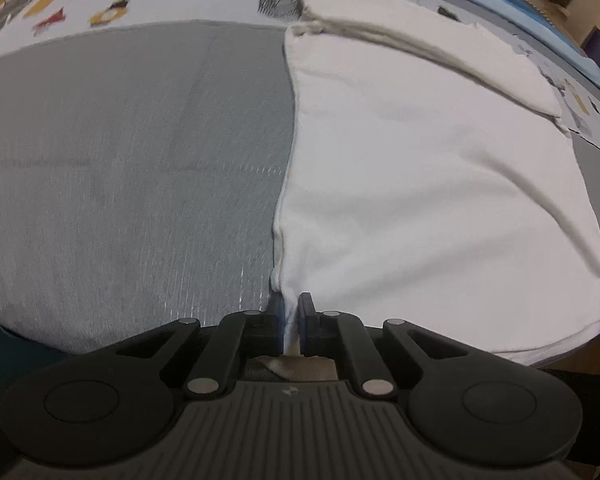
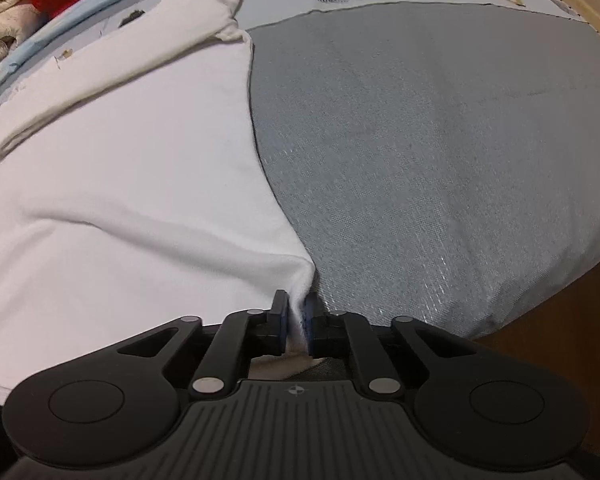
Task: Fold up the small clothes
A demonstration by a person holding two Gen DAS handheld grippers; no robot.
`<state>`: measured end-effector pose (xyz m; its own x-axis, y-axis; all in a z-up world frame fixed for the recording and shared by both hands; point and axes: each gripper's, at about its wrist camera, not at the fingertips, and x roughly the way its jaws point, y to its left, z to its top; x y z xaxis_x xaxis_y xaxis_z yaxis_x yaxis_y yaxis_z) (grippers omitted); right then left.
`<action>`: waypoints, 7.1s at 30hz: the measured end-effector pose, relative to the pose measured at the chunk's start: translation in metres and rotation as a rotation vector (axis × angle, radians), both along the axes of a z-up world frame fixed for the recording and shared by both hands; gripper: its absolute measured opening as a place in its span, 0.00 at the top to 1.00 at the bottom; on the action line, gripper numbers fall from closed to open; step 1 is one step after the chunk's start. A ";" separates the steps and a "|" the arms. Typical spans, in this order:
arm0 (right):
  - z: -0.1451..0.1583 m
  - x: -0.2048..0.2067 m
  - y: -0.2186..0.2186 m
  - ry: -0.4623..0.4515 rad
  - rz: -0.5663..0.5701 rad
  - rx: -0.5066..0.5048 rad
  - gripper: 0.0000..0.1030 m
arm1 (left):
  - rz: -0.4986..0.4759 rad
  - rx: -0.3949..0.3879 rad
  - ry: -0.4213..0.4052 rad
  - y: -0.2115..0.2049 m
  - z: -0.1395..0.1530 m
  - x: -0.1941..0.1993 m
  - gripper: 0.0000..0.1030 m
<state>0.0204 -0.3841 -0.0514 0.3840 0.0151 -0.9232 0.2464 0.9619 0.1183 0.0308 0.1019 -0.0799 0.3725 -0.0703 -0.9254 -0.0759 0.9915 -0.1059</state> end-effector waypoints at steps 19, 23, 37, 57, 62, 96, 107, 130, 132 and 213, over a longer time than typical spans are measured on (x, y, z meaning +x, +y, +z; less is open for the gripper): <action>0.045 -0.019 0.003 -0.248 -0.003 0.032 0.94 | -0.040 0.030 -0.228 -0.002 0.051 -0.026 0.94; 0.070 -0.021 0.009 -0.333 0.064 0.018 0.95 | -0.052 0.016 -0.286 0.003 0.079 -0.035 0.95; 0.186 -0.124 -0.025 -0.602 0.117 0.186 0.95 | -0.079 -0.111 -0.393 0.031 0.182 -0.121 0.95; 0.082 0.080 -0.004 -0.419 0.131 0.038 0.95 | 0.006 -0.075 -0.246 0.040 0.076 0.098 0.95; 0.076 0.118 -0.007 -0.397 0.074 0.078 0.95 | 0.033 -0.057 -0.201 0.042 0.060 0.134 0.95; 0.043 0.136 0.009 -0.207 0.124 -0.025 0.78 | 0.113 -0.072 -0.017 0.048 0.022 0.136 0.71; 0.016 0.177 0.027 -0.178 0.172 -0.069 0.66 | 0.182 -0.147 -0.029 0.045 0.016 0.174 0.71; 0.039 0.208 0.008 -0.418 0.032 0.052 0.96 | 0.190 -0.155 -0.307 0.049 0.050 0.198 0.90; 0.043 0.208 0.006 -0.461 -0.024 0.026 0.94 | 0.209 -0.168 -0.344 0.049 0.056 0.200 0.86; 0.098 0.062 0.035 -0.515 0.149 -0.265 0.51 | -0.123 0.083 -0.227 0.009 0.070 0.104 0.50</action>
<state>0.0827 -0.3493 0.0463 0.7945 -0.1022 -0.5985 0.0809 0.9948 -0.0625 0.1351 0.1111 -0.0096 0.5642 -0.0557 -0.8238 0.0625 0.9977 -0.0246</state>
